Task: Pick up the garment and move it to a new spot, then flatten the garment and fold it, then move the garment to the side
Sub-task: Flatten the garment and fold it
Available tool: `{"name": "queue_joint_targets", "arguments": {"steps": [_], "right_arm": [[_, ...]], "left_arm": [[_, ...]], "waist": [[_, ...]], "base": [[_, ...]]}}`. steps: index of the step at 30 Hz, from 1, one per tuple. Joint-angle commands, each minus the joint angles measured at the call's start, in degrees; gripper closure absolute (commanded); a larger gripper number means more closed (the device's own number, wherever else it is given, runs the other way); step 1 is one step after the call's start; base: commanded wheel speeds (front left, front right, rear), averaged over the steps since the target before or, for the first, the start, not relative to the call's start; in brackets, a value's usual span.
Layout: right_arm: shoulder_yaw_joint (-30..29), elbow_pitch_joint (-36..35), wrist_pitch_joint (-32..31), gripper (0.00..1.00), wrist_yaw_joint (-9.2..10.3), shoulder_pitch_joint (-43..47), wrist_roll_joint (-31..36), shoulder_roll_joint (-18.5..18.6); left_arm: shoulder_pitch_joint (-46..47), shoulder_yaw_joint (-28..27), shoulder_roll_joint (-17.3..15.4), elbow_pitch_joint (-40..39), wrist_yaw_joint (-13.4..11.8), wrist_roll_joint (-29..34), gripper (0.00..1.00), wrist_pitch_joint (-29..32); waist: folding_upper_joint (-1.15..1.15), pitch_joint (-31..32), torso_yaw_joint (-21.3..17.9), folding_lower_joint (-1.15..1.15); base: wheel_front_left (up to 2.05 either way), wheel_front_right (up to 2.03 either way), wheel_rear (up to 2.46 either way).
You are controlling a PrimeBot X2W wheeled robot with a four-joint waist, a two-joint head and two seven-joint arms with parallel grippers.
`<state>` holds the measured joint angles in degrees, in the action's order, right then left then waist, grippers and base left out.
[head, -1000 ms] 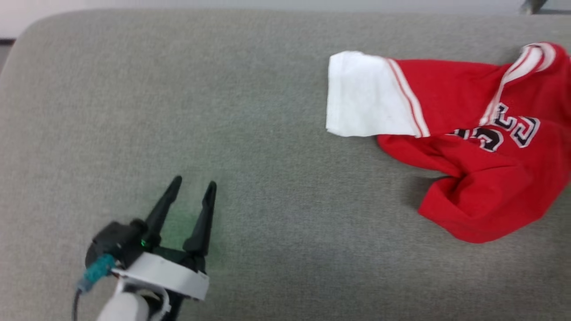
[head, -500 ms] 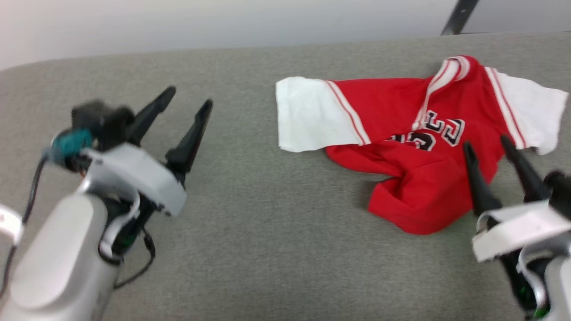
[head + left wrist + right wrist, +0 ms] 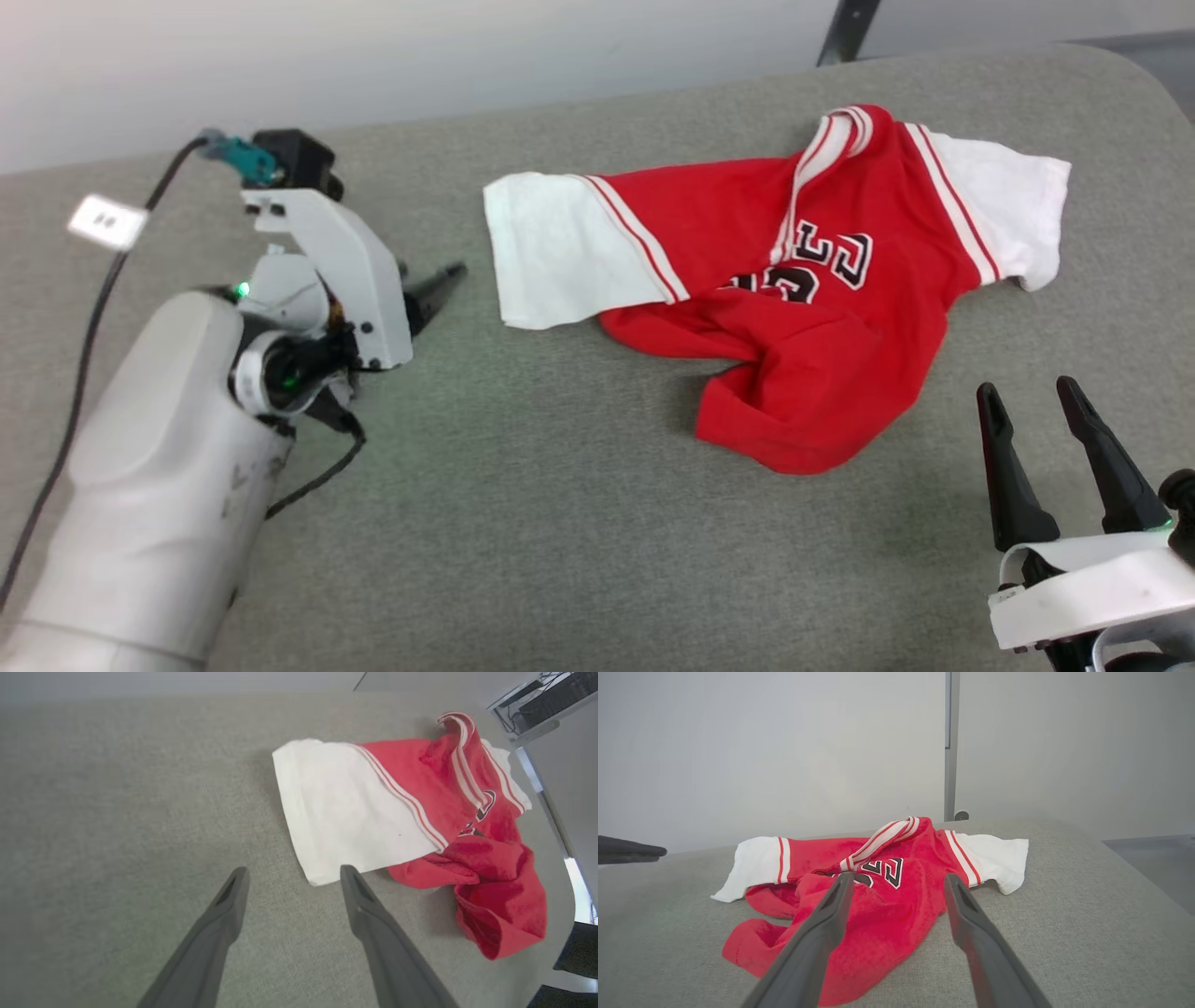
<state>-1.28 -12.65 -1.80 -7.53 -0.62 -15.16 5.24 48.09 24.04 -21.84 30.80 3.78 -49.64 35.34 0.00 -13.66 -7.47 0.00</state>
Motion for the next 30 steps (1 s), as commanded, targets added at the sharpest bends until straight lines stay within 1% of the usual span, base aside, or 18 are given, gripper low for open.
{"name": "queue_joint_targets", "arguments": {"steps": [1,2,4,8,11,14,16,18,24,27,28,29,30], "right_arm": [[0.06,-0.55,-0.05,0.00,0.08,0.25,0.17,-0.41],[0.19,-0.76,-0.04,0.00,0.08,0.27,0.22,-0.58],[0.70,-1.06,0.17,0.00,0.09,-0.10,0.21,-0.87],[1.41,-0.77,0.83,0.00,0.09,-1.18,-0.03,-1.30],[2.10,-0.21,1.40,0.00,0.09,-1.67,-0.23,-1.53],[2.76,0.08,1.92,0.00,0.09,-2.70,-0.39,-1.71],[2.96,0.39,2.26,0.00,0.09,-2.86,-0.41,-1.82],[3.08,0.67,2.46,0.00,0.09,-3.24,-0.62,-1.92],[2.68,1.59,3.09,0.00,0.09,-3.74,-0.79,-2.10],[2.38,2.01,3.33,0.00,0.09,-3.81,-0.75,-2.18],[2.23,2.08,3.38,0.00,0.09,-4.03,-0.79,-2.21],[2.11,2.14,3.40,0.00,0.09,-4.26,-0.81,-2.22],[2.00,2.21,3.37,0.00,0.09,-4.47,-0.80,-2.24]], "left_arm": [[1.20,0.40,0.70,2.40,-1.01,-1.12,0.00,3.29],[2.21,0.93,0.84,3.64,-1.19,-1.13,0.00,5.13],[3.90,0.89,1.74,6.66,-2.31,-2.50,0.00,8.53],[6.85,2.07,2.57,9.83,-1.51,-2.50,0.00,11.63],[8.72,2.99,2.89,11.35,-0.89,-1.32,0.00,11.18],[10.45,4.44,2.55,13.25,-0.75,0.87,0.00,9.94],[10.88,4.34,3.10,15.07,-1.28,0.94,0.00,9.09],[11.36,5.20,3.02,16.66,-0.91,1.95,0.00,8.90],[11.02,5.05,4.21,20.77,-0.19,0.36,0.00,9.95],[10.60,5.24,5.47,22.44,0.56,-0.95,0.00,12.09],[10.52,5.47,5.85,22.75,0.90,-1.26,0.22,12.84],[10.49,5.52,6.16,23.00,0.99,-1.62,0.54,13.48],[10.49,5.86,6.38,23.23,1.19,-1.57,0.71,14.15]], "waist": [[0.00,-1.25,-1.39,0.00],[0.00,-1.64,-1.74,0.00],[0.00,-2.56,-2.52,0.00],[0.00,-4.44,-3.87,0.00],[0.00,-5.67,-4.82,0.00],[0.00,-6.90,-5.80,0.00],[0.00,-7.51,-6.37,0.00],[0.00,-8.19,-6.89,0.00],[0.00,-8.95,-7.63,0.00],[0.00,-9.07,-7.70,0.00],[0.00,-9.10,-7.69,0.00],[0.00,-9.11,-7.67,0.00],[0.00,-9.12,-7.63,0.00]], "base": [[0.00,0.00,0.00],[0.00,0.00,0.00],[0.00,0.00,0.00],[0.00,0.00,0.00],[0.00,0.00,0.00],[0.00,0.00,0.00],[0.00,0.00,0.00],[0.00,0.00,0.00],[0.00,0.00,0.00],[0.00,0.00,0.00],[0.00,0.00,0.00],[0.00,0.00,0.00],[0.00,0.00,0.00]]}}
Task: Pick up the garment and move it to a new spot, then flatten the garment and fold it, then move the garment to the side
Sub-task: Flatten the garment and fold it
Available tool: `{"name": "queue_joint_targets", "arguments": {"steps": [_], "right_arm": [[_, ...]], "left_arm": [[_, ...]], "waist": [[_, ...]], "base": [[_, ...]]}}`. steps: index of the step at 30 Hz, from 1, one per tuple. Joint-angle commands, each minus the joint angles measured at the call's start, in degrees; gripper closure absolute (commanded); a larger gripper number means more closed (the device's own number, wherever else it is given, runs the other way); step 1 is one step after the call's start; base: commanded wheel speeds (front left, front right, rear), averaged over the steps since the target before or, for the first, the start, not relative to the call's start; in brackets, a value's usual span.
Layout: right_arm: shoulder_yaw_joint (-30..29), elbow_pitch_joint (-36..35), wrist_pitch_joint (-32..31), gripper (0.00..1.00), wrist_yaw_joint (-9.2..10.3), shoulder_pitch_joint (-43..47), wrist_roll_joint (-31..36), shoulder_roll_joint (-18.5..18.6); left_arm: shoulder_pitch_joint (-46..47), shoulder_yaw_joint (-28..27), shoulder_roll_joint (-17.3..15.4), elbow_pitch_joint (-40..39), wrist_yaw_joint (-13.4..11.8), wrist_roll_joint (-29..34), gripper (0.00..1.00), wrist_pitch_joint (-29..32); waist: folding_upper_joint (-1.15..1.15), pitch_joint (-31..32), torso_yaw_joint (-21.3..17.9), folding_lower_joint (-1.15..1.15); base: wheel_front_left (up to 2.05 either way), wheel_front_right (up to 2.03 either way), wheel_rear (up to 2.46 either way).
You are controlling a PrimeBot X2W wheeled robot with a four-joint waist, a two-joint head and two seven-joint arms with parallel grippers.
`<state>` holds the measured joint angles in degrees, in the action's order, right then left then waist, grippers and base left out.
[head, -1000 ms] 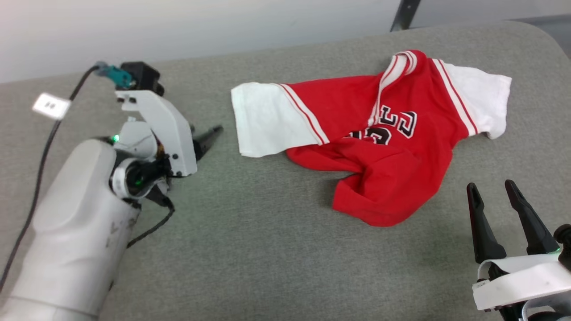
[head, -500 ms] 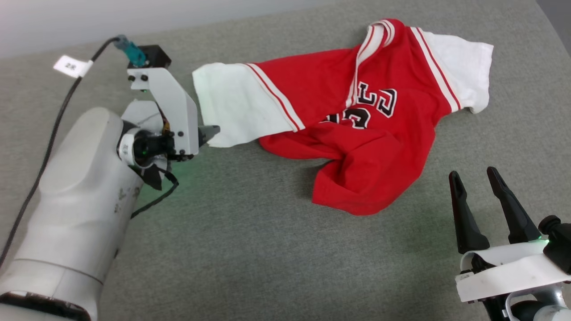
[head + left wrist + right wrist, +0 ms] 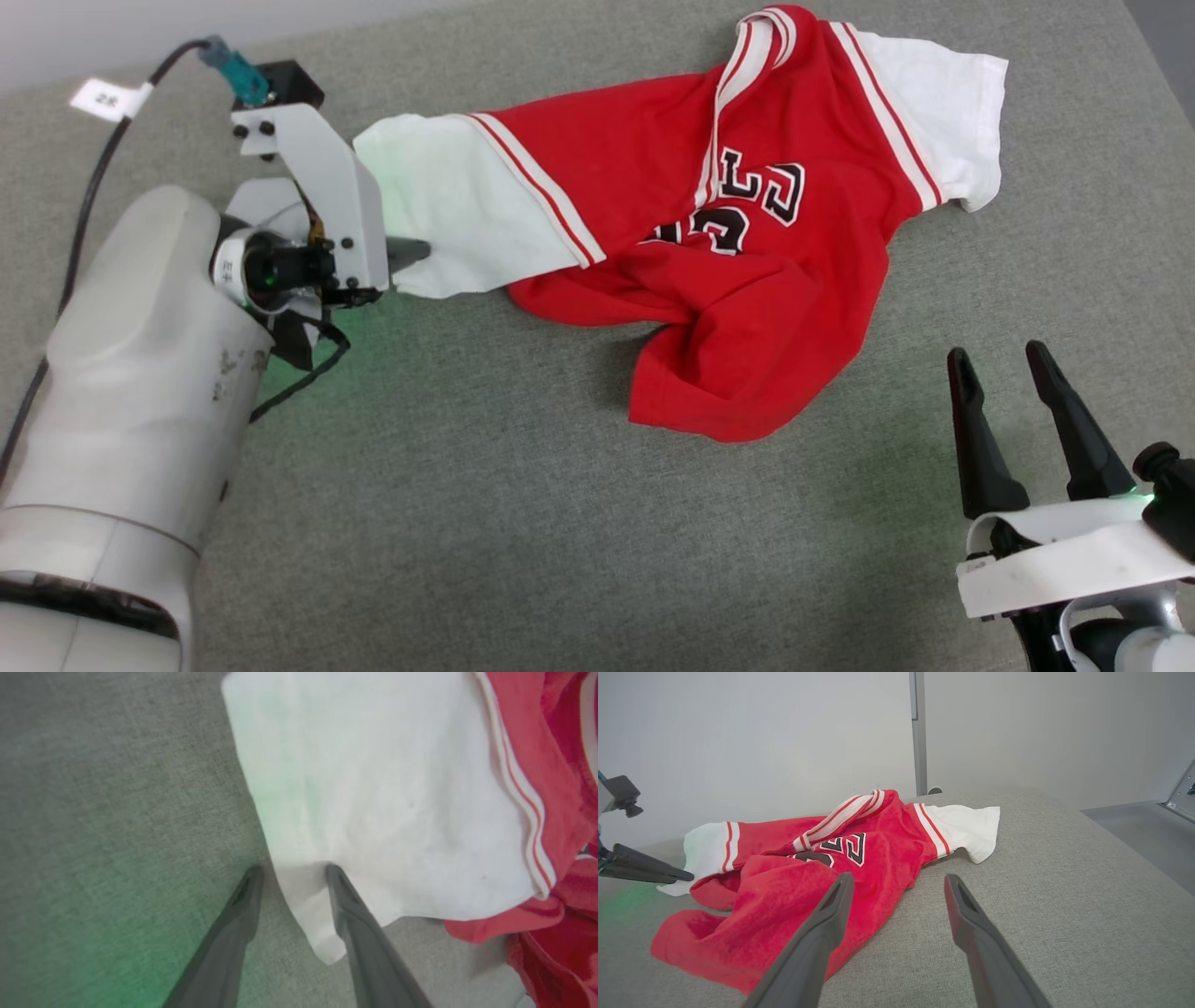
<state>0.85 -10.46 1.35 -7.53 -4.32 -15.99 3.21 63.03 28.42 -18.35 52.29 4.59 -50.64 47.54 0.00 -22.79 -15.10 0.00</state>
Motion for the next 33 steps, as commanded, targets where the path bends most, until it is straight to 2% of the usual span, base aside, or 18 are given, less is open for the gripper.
{"name": "queue_joint_targets", "arguments": {"steps": [1,2,7,9,12,16,18,22,28,33], "right_arm": [[-0.18,0.07,0.18,0.00,0.09,-0.91,0.06,-0.23],[-0.21,0.08,0.16,0.00,0.09,-0.98,0.07,-0.24],[-0.20,0.55,-0.37,0.00,0.09,-2.03,-0.52,-0.25],[0.31,1.28,-1.62,0.00,0.09,-3.82,-0.87,1.08],[2.23,4.64,-6.67,0.00,0.09,-8.74,-2.00,4.46],[5.18,13.06,-16.68,0.00,0.09,-19.11,-6.57,10.82],[6.90,18.32,-20.97,0.00,0.09,-24.60,-6.83,14.62],[8.45,28.88,-27.55,0.00,0.08,-35.11,-9.45,18.93],[3.69,45.34,-29.96,0.00,0.09,-47.80,-10.95,21.28],[-1.82,59.03,-28.85,0.00,0.08,-57.04,-5.39,21.53]], "left_arm": [[-4.51,2.05,2.99,1.92,0.64,-0.21,0.93,2.64],[-4.63,2.32,3.15,2.13,0.81,-0.35,1.00,3.06],[-4.32,2.53,3.27,2.46,1.18,-0.64,1.00,2.92],[-3.97,2.63,2.97,2.18,1.37,-0.16,1.00,1.91],[-3.34,2.71,2.39,2.13,1.61,0.08,1.00,1.06],[-2.44,3.09,3.00,2.05,1.90,-0.17,1.00,0.79],[-1.90,3.41,3.59,1.86,2.03,-0.16,1.00,0.80],[-1.08,4.36,4.69,1.20,2.42,-0.04,1.00,0.80],[-0.04,5.97,5.93,-0.90,2.79,-0.81,1.00,2.16],[1.80,6.91,6.20,-3.21,2.73,-1.37,1.00,3.02]], "waist": [[0.00,-0.03,0.05,0.00],[0.00,-0.06,0.08,0.00],[0.00,-0.06,0.37,0.00],[0.00,-0.03,0.40,0.00],[0.00,0.00,0.31,0.00],[0.00,-0.37,1.15,0.00],[0.00,-0.82,2.06,0.00],[0.00,-1.96,4.02,0.00],[0.00,-4.34,7.42,0.00],[0.00,-6.95,9.77,0.00]], "base": [[0.00,0.00,0.00],[0.00,0.00,0.00],[0.00,0.00,0.00],[0.00,0.00,0.00],[0.00,0.00,0.00],[0.00,0.00,0.00],[0.00,0.00,0.00],[0.00,0.00,0.00],[0.00,0.00,0.00],[0.00,0.00,0.00]]}}
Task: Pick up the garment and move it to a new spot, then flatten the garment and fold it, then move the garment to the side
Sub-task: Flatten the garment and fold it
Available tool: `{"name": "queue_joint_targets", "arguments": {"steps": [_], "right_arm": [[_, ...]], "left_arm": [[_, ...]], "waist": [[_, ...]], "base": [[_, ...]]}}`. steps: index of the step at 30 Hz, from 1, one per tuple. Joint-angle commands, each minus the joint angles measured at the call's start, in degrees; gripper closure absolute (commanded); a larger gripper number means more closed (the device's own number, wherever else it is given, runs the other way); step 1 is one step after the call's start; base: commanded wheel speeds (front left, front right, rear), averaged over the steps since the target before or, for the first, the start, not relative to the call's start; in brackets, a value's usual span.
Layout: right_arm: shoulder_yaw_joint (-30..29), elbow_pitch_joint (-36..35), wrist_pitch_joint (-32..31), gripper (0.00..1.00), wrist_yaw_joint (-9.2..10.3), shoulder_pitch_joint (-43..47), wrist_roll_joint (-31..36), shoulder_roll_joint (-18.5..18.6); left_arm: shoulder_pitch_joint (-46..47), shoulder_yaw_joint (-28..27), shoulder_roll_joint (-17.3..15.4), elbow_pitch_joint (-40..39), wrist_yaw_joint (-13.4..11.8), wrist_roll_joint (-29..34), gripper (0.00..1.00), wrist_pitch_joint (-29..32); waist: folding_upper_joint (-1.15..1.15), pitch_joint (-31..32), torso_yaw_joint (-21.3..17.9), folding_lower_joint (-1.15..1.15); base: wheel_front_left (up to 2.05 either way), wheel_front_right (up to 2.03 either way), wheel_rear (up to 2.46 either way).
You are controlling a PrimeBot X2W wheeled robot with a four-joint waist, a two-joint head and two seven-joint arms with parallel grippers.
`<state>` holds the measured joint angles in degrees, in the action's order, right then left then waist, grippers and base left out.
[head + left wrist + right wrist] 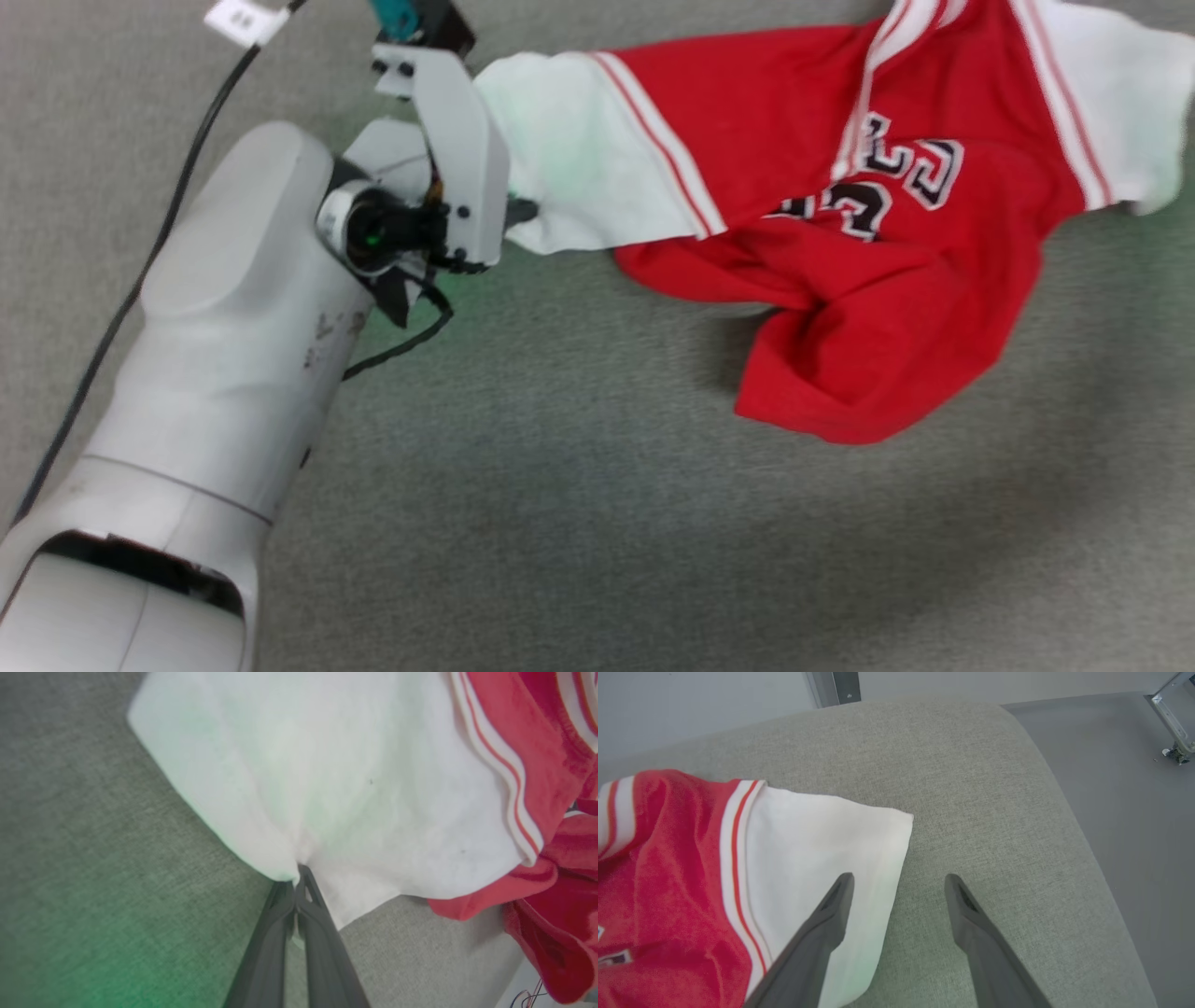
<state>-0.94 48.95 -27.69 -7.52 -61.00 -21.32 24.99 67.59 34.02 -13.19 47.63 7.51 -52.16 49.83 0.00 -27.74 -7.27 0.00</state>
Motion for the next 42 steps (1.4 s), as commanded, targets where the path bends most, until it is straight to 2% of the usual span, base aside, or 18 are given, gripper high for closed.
{"name": "queue_joint_targets", "arguments": {"steps": [1,6,9,12,17,18,19,20,28,30,36,42], "right_arm": [[-1.56,2.04,0.51,0.00,0.07,-2.05,0.76,-0.48],[-10.67,13.64,2.28,0.00,0.07,-8.68,7.64,1.68],[-13.87,18.87,2.51,0.00,0.06,-10.69,12.23,0.68],[-17.15,21.66,3.21,0.00,0.05,-12.12,13.79,-0.83],[-19.35,23.82,3.42,0.00,0.03,-11.73,16.35,-2.60],[-19.52,24.04,3.23,0.50,0.03,-11.67,16.94,-2.56],[-19.60,24.17,3.06,0.83,0.04,-11.68,17.34,-2.46],[-19.84,24.27,3.07,1.00,0.03,-11.72,17.62,-2.42],[-21.53,23.66,7.48,1.00,0.07,-13.71,20.28,-1.15],[-20.84,22.81,9.29,1.00,0.07,-14.76,20.67,-1.86],[-15.67,19.71,16.45,1.00,0.07,-16.14,20.42,-3.35],[-9.46,16.78,19.77,1.00,0.07,-19.05,17.19,-4.83]], "left_arm": [[-2.61,1.67,0.95,0.99,-0.20,0.27,1.00,0.85],[-2.89,2.98,1.18,-0.95,-0.18,-0.66,1.00,1.80],[-3.38,3.79,1.02,-2.14,-0.17,-1.16,1.00,2.50],[-3.76,4.49,0.23,-3.11,-0.29,-1.49,1.00,2.84],[-4.16,4.96,-0.73,-4.04,-0.41,-2.01,1.00,2.69],[-4.19,4.96,-0.75,-4.28,-0.41,-2.29,1.00,2.65],[-4.16,4.93,-0.77,-4.52,-0.41,-2.50,1.00,2.63],[-4.16,4.86,-0.70,-4.74,-0.40,-2.63,1.00,2.62],[-4.36,3.55,1.04,-5.99,-0.35,-5.55,1.00,0.73],[-3.85,2.30,1.92,-6.28,-0.22,-7.01,1.00,-0.84],[-2.07,-3.39,2.88,-7.49,-0.09,-11.17,1.00,-9.42],[1.30,-11.01,3.45,-6.75,-0.45,-15.17,1.00,-19.23]], "waist": [[0.00,-2.45,2.24,0.00],[0.00,-4.01,4.21,0.00],[0.00,-4.78,4.90,0.00],[0.00,-5.49,4.98,0.00],[0.00,-5.52,5.01,0.00],[0.00,-5.49,5.05,0.00],[0.00,-5.52,5.08,0.00],[0.00,-5.56,5.11,0.00],[0.00,-4.83,5.60,0.00],[0.00,-3.85,5.77,0.00],[0.00,0.50,6.85,0.00],[0.00,2.38,7.93,0.00]], "base": [[0.00,0.00,0.00],[0.00,0.00,0.00],[0.00,0.00,0.00],[0.00,0.00,0.00],[0.00,0.00,0.00],[0.00,0.00,0.00],[0.00,0.00,0.00],[0.00,0.00,0.00],[0.00,0.00,0.00],[0.00,0.00,0.00],[0.00,0.00,0.00],[0.00,0.00,0.00]]}}
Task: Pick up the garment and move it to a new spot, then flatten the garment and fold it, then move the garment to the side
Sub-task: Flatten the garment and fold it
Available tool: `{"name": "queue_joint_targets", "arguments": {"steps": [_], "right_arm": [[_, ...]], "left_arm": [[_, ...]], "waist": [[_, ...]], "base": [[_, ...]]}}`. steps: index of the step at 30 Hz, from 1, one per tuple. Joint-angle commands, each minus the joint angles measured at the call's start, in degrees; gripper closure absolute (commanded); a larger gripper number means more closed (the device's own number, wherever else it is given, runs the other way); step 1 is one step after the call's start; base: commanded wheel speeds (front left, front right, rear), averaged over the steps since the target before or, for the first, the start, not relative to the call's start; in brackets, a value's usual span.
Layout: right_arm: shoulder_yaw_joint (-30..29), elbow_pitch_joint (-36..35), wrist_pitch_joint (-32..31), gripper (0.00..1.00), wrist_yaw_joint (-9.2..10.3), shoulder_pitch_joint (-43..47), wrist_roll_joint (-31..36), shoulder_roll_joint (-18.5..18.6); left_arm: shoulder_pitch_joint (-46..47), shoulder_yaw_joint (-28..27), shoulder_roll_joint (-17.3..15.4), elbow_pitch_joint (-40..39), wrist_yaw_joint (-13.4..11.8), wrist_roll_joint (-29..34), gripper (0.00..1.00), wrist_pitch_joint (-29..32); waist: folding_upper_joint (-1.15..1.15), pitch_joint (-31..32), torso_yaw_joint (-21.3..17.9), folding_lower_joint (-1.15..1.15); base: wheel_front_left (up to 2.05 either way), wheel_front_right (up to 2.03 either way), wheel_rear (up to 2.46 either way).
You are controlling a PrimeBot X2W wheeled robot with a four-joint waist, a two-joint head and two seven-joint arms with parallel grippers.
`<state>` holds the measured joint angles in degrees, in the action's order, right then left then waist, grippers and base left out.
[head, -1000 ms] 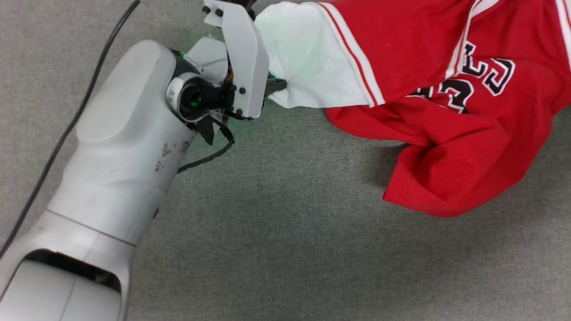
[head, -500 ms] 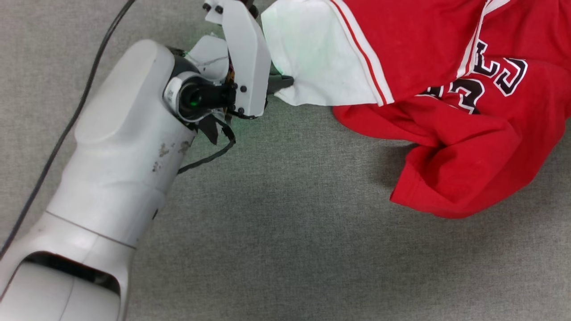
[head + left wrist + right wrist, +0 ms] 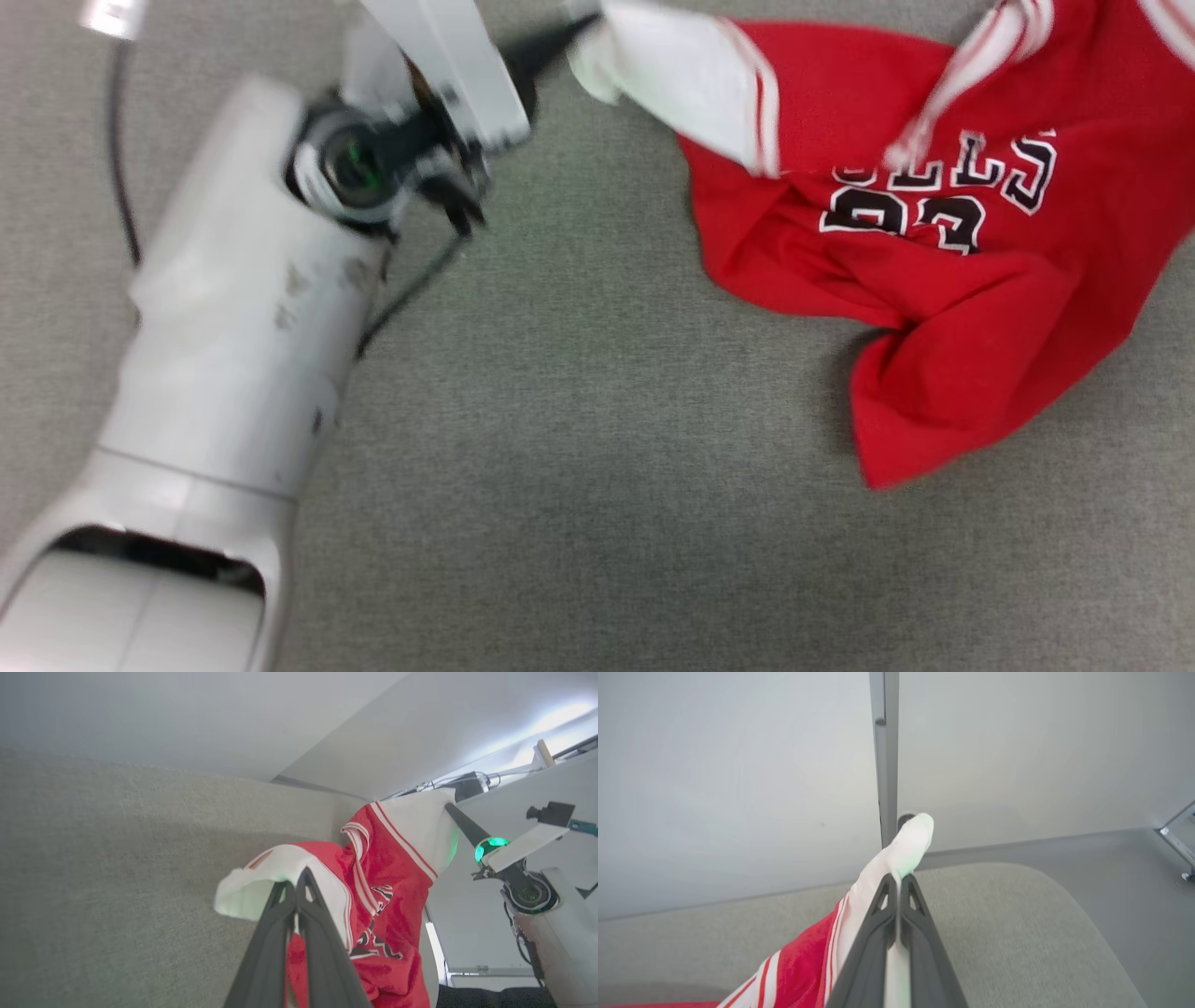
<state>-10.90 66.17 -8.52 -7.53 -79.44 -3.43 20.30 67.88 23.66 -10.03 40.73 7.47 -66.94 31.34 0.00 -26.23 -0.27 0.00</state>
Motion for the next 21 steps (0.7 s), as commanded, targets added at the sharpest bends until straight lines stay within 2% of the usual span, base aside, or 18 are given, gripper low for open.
{"name": "queue_joint_targets", "arguments": {"steps": [1,3,6,10,16,21], "right_arm": [[1.73,-1.07,1.25,1.00,0.08,-1.19,-1.55,-0.90],[4.07,-2.25,2.30,1.00,0.08,-2.43,-3.38,-2.24],[6.67,-3.96,4.39,1.00,0.09,-4.81,-5.30,-2.38],[7.36,-5.02,8.04,1.00,0.09,-8.59,-4.92,-3.17],[2.30,-4.42,13.51,1.00,0.09,-19.05,-4.80,-6.16],[-3.10,-3.17,18.43,1.00,0.08,-27.25,-2.08,-8.59]], "left_arm": [[1.87,-1.92,0.31,0.64,-0.58,-0.82,1.00,-2.42],[3.97,-4.87,0.30,1.85,-1.50,-1.73,1.00,-6.56],[8.04,-8.17,-0.14,4.41,-3.03,-1.31,1.00,-13.16],[13.23,-9.40,-1.16,7.80,-4.15,0.96,1.00,-19.44],[25.50,-10.40,-2.81,14.38,-5.12,4.55,1.00,-29.13],[34.87,-11.46,-3.60,18.08,-3.54,5.94,1.00,-37.20]], "waist": [[0.00,0.89,1.10,0.00],[0.00,0.64,1.32,0.00],[0.00,-0.42,1.36,0.00],[0.00,-1.91,1.65,0.00],[0.00,-4.54,2.19,0.00],[0.00,-4.95,2.45,0.00]], "base": [[0.00,0.00,0.00],[0.00,0.00,0.00],[0.00,0.00,0.00],[0.00,0.00,0.00],[0.00,0.00,0.00],[0.00,0.00,0.00]]}}
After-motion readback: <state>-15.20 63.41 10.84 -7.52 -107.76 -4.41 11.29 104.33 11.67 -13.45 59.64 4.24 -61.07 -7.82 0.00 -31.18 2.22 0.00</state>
